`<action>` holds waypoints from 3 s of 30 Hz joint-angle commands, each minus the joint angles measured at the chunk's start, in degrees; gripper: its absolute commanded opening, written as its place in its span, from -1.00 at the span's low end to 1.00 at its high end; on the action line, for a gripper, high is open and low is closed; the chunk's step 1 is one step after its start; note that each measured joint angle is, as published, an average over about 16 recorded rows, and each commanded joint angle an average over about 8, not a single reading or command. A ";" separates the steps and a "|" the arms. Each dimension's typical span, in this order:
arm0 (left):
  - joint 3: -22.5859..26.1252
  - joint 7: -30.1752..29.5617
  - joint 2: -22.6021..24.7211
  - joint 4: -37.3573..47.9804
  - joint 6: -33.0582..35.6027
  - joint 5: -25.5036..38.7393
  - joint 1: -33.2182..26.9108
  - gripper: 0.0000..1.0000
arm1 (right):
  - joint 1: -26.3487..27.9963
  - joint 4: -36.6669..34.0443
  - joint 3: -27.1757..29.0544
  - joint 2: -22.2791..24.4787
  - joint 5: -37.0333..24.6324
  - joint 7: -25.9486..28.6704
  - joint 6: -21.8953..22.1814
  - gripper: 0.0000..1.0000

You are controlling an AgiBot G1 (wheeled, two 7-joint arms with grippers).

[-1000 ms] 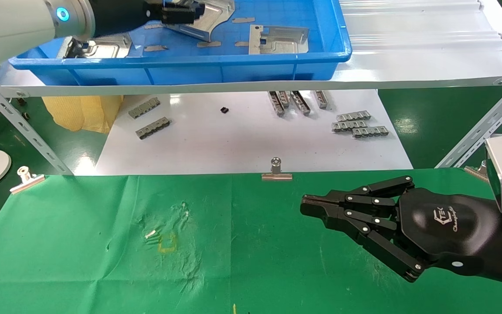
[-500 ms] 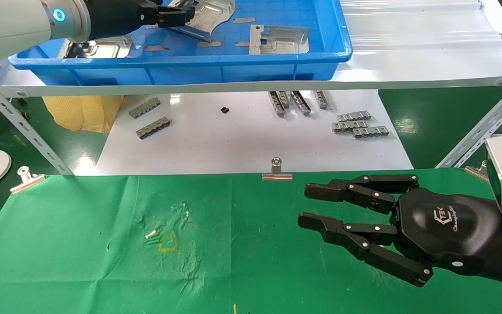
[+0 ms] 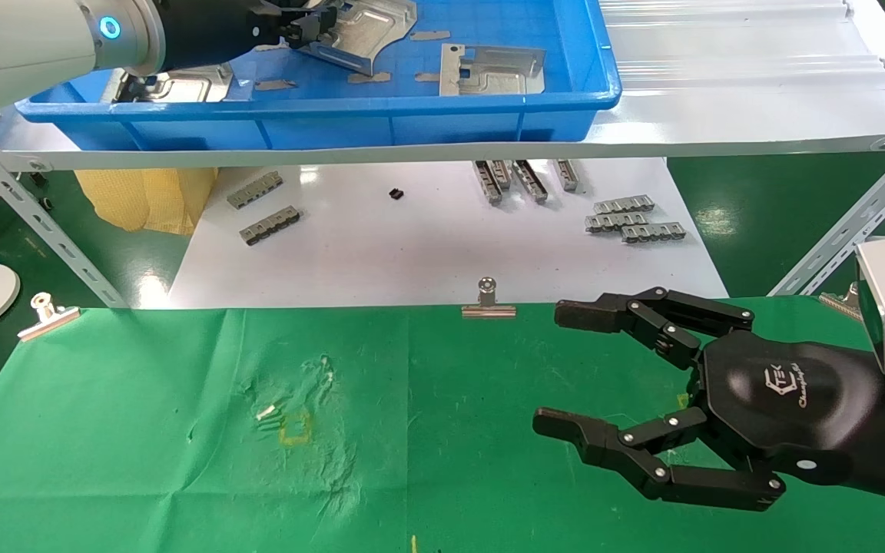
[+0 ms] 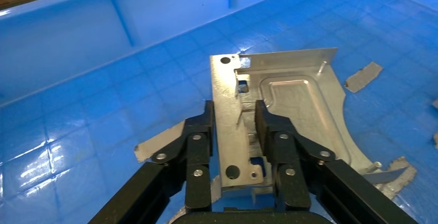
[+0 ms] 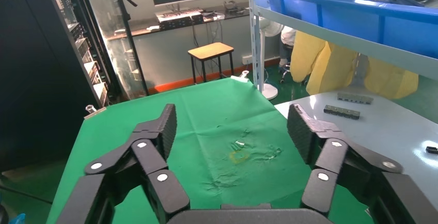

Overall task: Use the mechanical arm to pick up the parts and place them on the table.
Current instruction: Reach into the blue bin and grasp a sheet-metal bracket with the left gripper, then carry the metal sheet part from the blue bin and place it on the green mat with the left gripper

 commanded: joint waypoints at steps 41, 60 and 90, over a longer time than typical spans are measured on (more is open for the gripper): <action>3.18 26.95 -16.55 -16.05 49.65 -5.72 -0.03 -1.00 | 0.00 0.00 0.00 0.00 0.00 0.00 0.00 1.00; 18.75 38.22 -16.32 -13.31 45.32 0.75 10.90 -1.00 | 0.00 0.00 0.00 0.00 0.00 0.00 0.00 1.00; 14.58 42.76 -16.12 1.65 48.62 -5.29 16.23 1.00 | 0.00 0.00 0.00 0.00 0.00 0.00 0.01 1.00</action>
